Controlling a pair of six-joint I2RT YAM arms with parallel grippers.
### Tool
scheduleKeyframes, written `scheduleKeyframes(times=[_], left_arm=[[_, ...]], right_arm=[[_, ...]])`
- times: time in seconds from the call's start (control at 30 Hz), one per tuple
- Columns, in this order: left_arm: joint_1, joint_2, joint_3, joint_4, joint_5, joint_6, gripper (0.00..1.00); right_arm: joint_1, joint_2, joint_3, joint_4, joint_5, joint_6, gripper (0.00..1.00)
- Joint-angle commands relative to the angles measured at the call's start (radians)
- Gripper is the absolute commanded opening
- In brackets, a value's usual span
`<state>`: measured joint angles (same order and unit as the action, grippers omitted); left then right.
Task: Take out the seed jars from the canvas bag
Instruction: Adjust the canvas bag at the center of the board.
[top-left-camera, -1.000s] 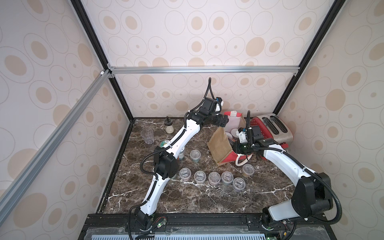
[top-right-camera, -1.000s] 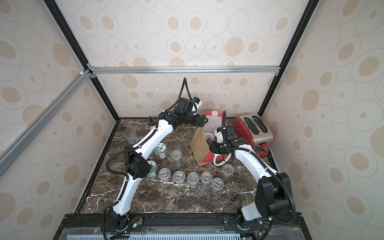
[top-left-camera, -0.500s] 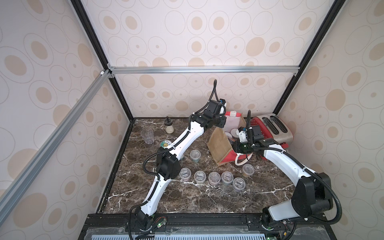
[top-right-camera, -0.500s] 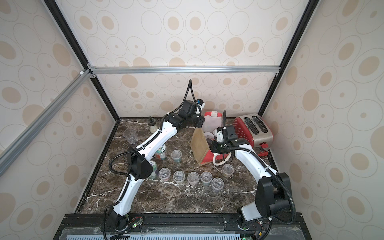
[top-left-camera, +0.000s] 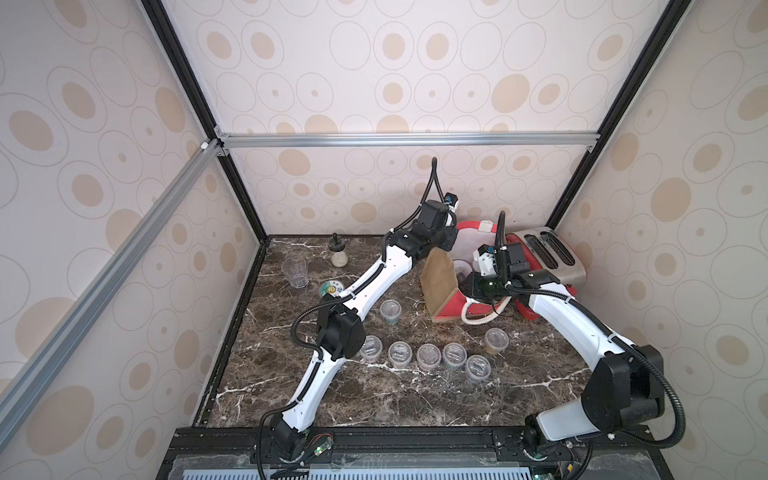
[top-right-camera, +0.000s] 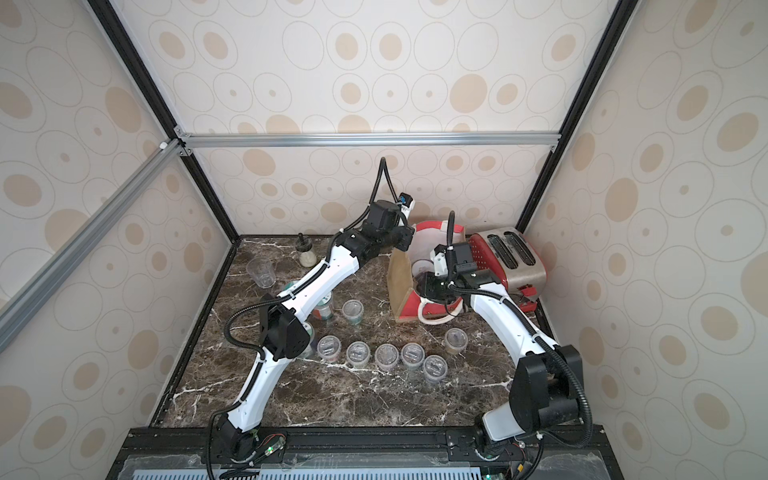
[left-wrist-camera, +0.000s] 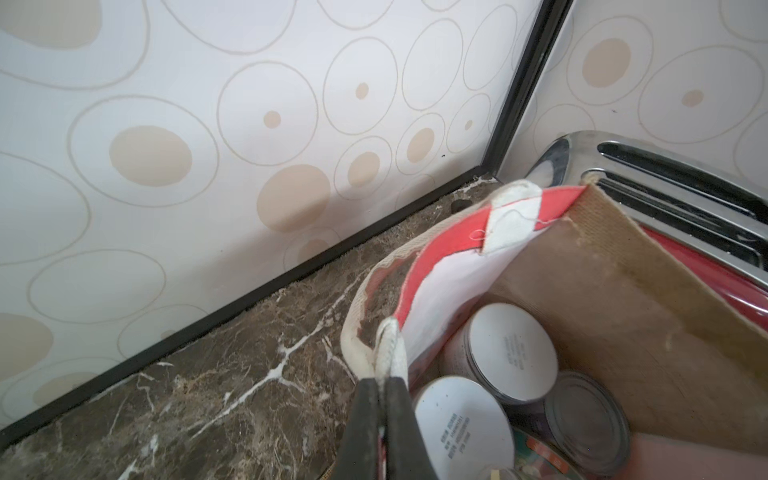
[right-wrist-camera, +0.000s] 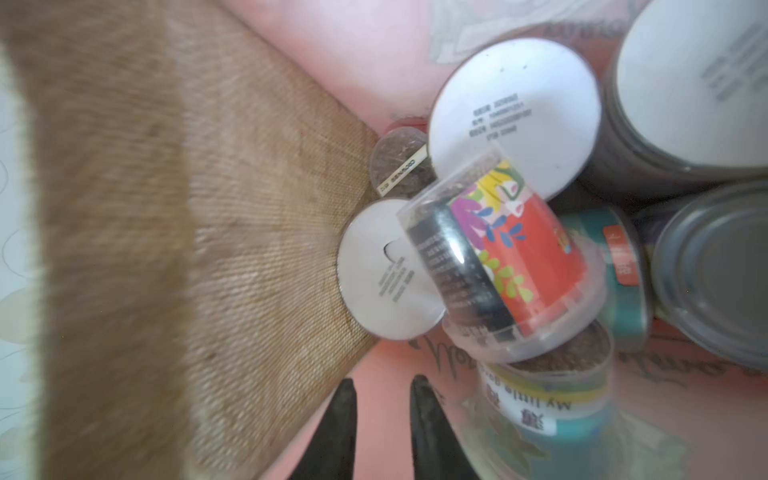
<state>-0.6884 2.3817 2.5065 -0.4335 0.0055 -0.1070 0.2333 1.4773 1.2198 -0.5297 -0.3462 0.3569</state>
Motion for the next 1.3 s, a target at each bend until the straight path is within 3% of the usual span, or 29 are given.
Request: scheduleKeyframes(times=[0.0,0.23,0.47,0.6,0.7,0.97,1.1,1.27], left_arm=[[0.007,-0.051,0.027,0.256,-0.032,0.106,0.00],[-0.018,-0.154,-0.177,0.406,-0.015,0.199,0.00],[-0.047,-0.167,-0.146,0.456,-0.018,0.268,0.00],[-0.061,-0.203,-0.173,0.483,-0.021,0.283,0.00],[-0.080,-0.276,-0.289,0.545,-0.027,0.300,0.00],[-0.141,-0.486,-0.686,0.765,-0.065,0.325,0.00],[-0.154,-0.529,-0.794,0.820,-0.073,0.316,0.00],[-0.176,-0.553,-0.849,0.847,-0.083,0.316,0.00]], right_arm=[[-0.020,0.007,0.036,-0.030,-0.009,0.005,0.32],[-0.021,-0.036,-0.061,-0.026,-0.052,-0.009,0.34],[-0.022,-0.110,-0.217,0.024,-0.104,0.011,0.34],[-0.021,-0.107,-0.227,0.040,-0.070,0.017,0.33],[-0.022,-0.117,-0.218,0.043,-0.013,0.028,0.36],[-0.023,-0.214,-0.199,0.089,0.090,0.088,0.56],[-0.024,-0.253,-0.220,0.132,0.137,0.127,0.67],[-0.025,-0.242,-0.220,0.127,0.172,0.133,0.74]])
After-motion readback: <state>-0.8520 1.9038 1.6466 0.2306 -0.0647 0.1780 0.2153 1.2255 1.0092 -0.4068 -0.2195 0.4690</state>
